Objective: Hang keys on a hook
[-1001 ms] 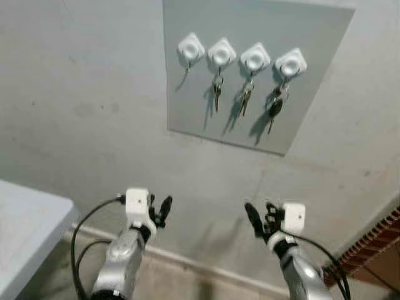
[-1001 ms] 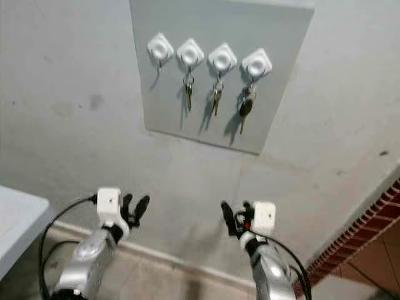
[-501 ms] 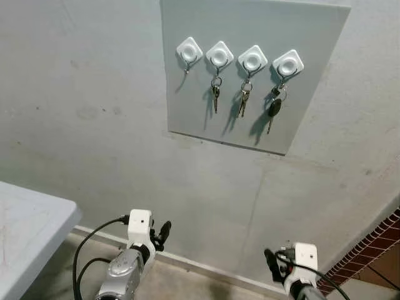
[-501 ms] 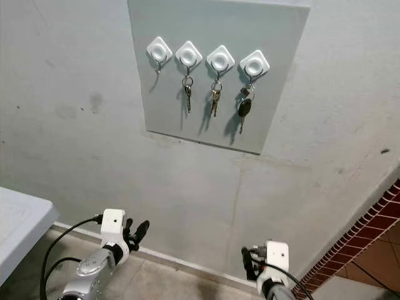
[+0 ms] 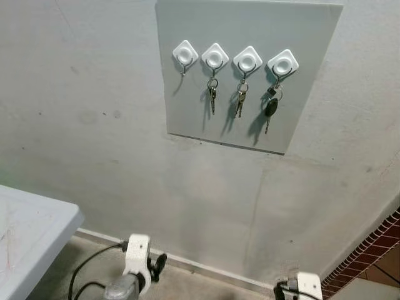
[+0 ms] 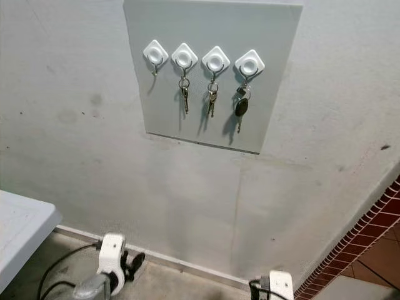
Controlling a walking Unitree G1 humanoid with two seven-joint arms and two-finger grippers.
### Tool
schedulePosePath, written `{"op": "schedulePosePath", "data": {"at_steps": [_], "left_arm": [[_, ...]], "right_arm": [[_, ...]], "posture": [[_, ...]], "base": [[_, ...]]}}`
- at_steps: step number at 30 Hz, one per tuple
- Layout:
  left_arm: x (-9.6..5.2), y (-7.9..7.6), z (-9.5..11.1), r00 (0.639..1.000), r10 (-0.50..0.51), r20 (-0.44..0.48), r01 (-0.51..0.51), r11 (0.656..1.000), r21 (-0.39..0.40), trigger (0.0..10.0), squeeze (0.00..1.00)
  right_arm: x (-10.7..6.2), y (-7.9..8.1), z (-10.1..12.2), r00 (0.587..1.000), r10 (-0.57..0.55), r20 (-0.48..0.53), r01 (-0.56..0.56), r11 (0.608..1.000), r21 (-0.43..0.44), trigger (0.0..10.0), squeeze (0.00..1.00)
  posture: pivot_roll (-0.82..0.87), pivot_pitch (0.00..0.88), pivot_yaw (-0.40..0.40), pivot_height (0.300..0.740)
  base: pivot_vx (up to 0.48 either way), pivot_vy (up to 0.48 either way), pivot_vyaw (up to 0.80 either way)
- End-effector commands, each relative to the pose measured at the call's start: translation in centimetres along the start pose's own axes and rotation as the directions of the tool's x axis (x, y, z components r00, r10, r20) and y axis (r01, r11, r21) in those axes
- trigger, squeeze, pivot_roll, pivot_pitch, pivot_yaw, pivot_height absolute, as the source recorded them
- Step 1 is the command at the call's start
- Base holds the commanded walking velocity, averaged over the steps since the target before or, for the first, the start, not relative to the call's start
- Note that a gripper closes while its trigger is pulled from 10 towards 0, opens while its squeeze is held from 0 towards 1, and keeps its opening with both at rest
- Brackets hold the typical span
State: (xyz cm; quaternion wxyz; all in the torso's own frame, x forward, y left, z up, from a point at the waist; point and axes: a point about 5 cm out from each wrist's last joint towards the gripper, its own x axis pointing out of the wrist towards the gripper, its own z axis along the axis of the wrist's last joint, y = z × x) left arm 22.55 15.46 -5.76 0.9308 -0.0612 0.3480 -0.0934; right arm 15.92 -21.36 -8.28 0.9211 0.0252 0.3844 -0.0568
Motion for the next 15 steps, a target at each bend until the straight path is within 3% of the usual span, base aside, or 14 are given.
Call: {"op": "schedulePosePath", "data": {"at_steps": [1,7,15], "left_arm": [[-0.2,0.7,-0.3,0.999,0.039,-0.019,-0.039,0.999,-0.021,10.0,0.00],[-0.7,0.9,-1.8,0.996,0.068,-0.060,-0.071,0.996,-0.061,10.0,0.00],[-0.9,1.2,-2.1,0.994,0.099,-0.045,-0.103,0.990,-0.097,10.0,0.00]], "right_arm": [[-0.1,0.0,-0.4,1.000,-0.002,-0.025,0.002,1.000,-0.005,10.0,0.00],[-0.9,0.1,-2.5,0.996,-0.006,-0.094,0.005,1.000,-0.014,10.0,0.00],[-1.3,0.2,-3.6,0.990,-0.005,-0.139,-0.001,0.999,-0.044,10.0,0.00]], "posture": [[0.02,0.000,0.042,0.740],[0.02,0.000,0.043,0.740],[0.02,0.000,0.039,0.740]], "base": [[0.000,0.000,0.00],[0.000,0.000,0.00],[0.000,0.000,0.00]]}}
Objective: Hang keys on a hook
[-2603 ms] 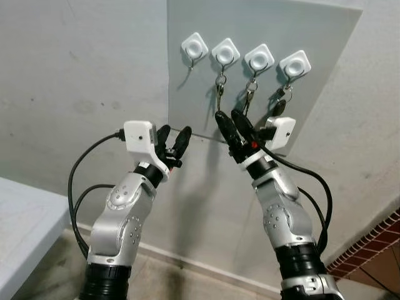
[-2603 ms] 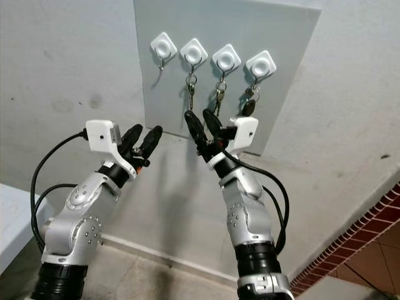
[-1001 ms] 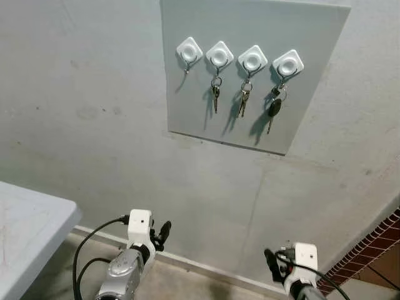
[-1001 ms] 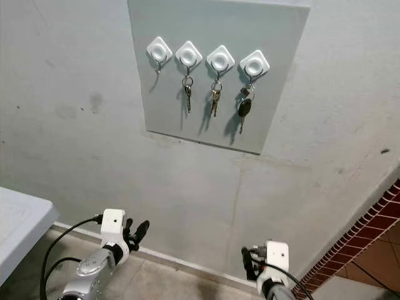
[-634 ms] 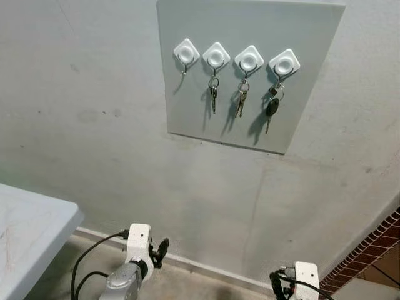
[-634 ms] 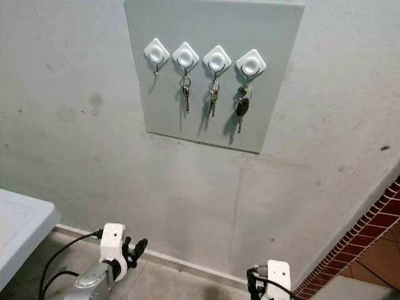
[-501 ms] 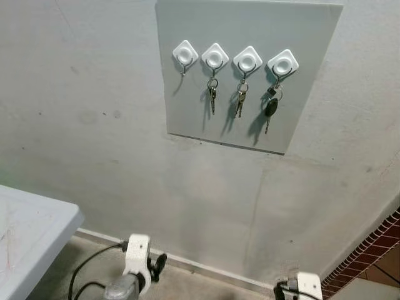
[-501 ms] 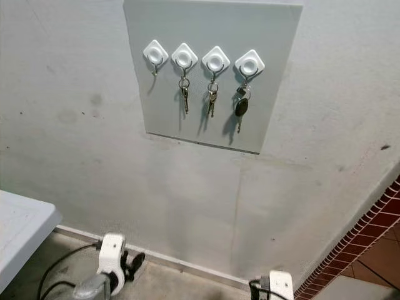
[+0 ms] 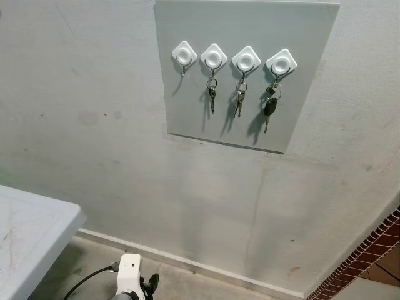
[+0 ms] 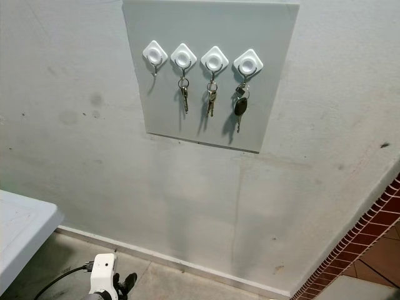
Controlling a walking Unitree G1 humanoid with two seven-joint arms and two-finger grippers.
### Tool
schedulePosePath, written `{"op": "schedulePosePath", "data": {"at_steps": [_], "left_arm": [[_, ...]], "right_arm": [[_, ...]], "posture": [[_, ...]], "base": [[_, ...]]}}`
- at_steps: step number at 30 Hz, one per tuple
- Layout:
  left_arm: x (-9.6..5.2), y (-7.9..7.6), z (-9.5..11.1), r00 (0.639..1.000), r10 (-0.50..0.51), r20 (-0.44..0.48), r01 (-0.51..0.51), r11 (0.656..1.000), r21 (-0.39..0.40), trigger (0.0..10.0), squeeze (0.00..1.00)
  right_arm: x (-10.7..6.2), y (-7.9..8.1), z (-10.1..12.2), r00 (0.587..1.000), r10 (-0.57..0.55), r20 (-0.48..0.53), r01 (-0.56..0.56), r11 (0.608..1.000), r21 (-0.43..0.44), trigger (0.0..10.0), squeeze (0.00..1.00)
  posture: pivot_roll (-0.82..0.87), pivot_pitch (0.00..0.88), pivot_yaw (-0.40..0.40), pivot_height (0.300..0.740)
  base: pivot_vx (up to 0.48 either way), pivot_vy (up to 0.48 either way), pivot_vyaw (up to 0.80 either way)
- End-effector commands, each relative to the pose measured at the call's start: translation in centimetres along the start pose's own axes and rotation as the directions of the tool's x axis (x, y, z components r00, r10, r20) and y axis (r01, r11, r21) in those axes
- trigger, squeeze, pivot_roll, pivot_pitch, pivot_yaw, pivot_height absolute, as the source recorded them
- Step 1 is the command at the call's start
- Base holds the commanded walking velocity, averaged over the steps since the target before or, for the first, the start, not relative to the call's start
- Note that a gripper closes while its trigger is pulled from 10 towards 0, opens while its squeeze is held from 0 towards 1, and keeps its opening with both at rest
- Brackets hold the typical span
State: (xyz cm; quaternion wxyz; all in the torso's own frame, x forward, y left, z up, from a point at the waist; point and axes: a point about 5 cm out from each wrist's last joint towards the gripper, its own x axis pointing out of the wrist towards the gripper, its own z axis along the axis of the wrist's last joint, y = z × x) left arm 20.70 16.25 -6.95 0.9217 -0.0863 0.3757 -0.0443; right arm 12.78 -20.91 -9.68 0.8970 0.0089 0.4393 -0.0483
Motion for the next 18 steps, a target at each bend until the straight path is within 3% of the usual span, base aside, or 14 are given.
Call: {"op": "schedulePosePath", "data": {"at_steps": [1,5,18], "left_arm": [[-0.1,0.5,0.0,1.000,0.030,0.007,-0.030,0.999,-0.017,10.0,0.00],[-0.3,0.6,-0.5,0.999,0.031,-0.011,-0.030,0.999,0.030,10.0,0.00],[-0.4,0.6,-1.1,0.999,0.042,-0.030,-0.042,0.999,0.010,10.0,0.00]], "right_arm": [[-0.1,0.1,-0.4,1.000,0.001,-0.023,-0.001,1.000,-0.005,10.0,0.00],[0.0,0.3,-0.5,0.999,0.010,-0.038,-0.011,1.000,-0.017,10.0,0.00],[0.2,0.8,-0.2,0.999,0.036,-0.041,-0.038,0.998,-0.056,10.0,0.00]], "posture": [[0.02,0.000,0.039,0.740],[0.01,0.000,0.036,0.740],[0.02,0.000,0.029,0.740]], "base": [[0.000,0.000,0.00],[0.000,0.000,0.40],[0.000,0.000,0.80]]}}
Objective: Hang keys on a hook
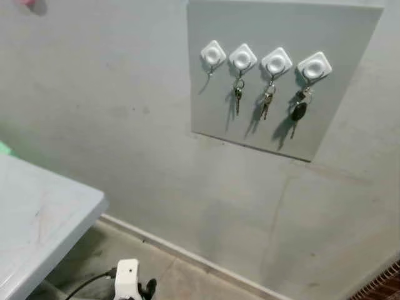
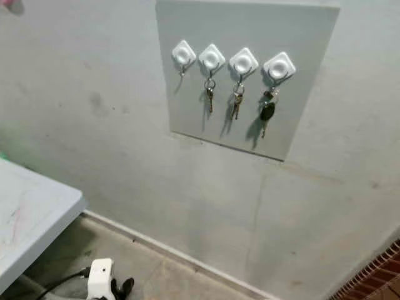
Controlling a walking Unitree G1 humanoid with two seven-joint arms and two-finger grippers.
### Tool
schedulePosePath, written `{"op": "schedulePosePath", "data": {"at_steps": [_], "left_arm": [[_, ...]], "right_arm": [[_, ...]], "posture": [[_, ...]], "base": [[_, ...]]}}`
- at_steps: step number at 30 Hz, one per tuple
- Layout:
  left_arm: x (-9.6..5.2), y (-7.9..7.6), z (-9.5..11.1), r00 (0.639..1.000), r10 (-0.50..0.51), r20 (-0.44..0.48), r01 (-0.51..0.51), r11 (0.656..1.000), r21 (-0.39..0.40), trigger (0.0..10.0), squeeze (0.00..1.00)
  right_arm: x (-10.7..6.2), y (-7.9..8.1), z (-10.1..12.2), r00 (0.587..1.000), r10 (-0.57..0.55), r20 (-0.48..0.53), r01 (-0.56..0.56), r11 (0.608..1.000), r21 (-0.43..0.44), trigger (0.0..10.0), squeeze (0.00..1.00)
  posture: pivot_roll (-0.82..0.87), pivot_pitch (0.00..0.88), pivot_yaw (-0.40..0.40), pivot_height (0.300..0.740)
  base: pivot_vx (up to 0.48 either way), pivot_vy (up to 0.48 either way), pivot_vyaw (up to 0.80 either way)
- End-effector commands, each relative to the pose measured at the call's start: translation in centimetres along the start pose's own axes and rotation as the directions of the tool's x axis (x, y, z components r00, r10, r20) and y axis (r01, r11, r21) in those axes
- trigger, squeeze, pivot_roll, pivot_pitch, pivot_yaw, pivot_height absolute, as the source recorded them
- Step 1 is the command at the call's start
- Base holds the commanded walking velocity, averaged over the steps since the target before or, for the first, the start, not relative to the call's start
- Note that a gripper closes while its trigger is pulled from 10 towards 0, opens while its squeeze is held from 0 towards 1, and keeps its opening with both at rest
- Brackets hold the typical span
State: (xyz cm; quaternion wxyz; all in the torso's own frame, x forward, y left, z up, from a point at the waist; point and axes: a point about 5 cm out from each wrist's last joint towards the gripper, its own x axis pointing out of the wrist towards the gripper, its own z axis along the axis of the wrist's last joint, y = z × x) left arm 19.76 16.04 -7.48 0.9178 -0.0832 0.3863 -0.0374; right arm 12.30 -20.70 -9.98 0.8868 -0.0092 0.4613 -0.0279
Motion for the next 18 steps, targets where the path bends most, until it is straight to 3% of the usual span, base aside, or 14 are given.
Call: {"op": "schedulePosePath", "data": {"at_steps": [1,18], "left_arm": [[-0.13,0.73,0.00,1.000,0.025,-0.008,-0.025,1.000,0.009,10.0,0.00],[0.00,0.70,0.37,0.999,0.034,0.000,-0.034,0.999,-0.008,10.0,0.00]], "right_arm": [[0.26,0.70,0.53,1.000,0.020,0.008,-0.020,1.000,-0.009,10.0,0.00],[0.28,0.81,0.51,1.000,0.022,0.002,-0.022,1.000,-0.013,10.0,0.00]], "posture": [[0.02,0.000,0.028,0.740],[0.02,0.000,0.024,0.740]], "base": [[0.000,0.000,0.80],[0.000,0.000,0.80]]}}
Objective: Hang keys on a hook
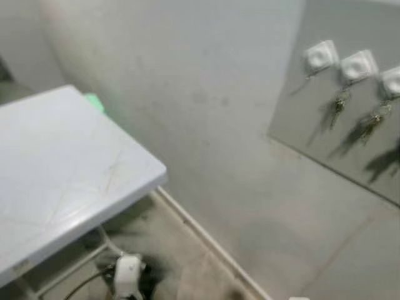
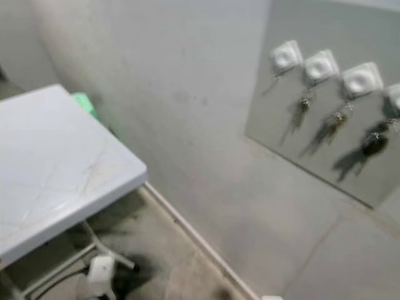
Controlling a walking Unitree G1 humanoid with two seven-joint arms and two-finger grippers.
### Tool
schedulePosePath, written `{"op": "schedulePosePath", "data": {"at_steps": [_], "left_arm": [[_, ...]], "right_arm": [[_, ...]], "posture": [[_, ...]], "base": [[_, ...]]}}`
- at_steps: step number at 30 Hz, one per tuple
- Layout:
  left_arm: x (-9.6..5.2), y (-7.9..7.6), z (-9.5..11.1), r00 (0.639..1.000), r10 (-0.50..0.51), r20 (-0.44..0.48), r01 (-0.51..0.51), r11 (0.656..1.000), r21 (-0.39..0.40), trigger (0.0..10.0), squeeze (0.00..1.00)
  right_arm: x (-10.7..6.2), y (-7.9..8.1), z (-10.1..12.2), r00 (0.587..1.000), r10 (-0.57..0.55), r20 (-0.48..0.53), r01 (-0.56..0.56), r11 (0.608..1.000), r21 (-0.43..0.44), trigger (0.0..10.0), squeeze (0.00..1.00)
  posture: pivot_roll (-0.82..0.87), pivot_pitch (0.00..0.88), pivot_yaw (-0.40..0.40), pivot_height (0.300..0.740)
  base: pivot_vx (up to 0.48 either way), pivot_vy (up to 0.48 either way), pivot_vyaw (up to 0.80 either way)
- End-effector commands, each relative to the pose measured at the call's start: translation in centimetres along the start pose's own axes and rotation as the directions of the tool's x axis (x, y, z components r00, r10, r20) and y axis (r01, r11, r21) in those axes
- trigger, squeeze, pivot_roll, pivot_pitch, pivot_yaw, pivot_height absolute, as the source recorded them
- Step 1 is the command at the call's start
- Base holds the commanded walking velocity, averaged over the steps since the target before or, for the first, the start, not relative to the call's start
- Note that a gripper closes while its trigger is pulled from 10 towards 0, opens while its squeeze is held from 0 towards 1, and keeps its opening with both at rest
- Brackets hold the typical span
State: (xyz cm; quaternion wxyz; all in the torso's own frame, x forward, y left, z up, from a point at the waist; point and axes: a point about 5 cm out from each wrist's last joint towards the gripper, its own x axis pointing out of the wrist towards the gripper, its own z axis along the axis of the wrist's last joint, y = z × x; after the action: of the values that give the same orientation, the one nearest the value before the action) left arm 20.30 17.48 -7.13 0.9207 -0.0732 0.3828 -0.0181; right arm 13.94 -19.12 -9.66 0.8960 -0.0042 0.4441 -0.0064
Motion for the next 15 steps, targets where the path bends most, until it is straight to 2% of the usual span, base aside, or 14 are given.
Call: {"op": "schedulePosePath", "data": {"at_steps": [1,15], "left_arm": [[0.03,-0.66,-0.45,1.000,-0.008,-0.012,0.008,1.000,-0.014,10.0,0.00],[-0.02,-0.51,-0.56,1.000,0.005,-0.013,-0.005,0.999,-0.037,10.0,0.00]], "right_arm": [[-0.38,-0.80,-1.00,0.999,-0.020,-0.037,0.020,1.000,-0.003,10.0,0.00],[-0.32,-0.66,-0.92,0.999,-0.016,-0.038,0.016,1.000,-0.004,10.0,0.00]], "posture": [[0.02,0.000,0.023,0.740],[0.04,0.000,0.018,0.740]], "base": [[0.000,0.000,0.80],[0.000,0.000,0.80]]}}
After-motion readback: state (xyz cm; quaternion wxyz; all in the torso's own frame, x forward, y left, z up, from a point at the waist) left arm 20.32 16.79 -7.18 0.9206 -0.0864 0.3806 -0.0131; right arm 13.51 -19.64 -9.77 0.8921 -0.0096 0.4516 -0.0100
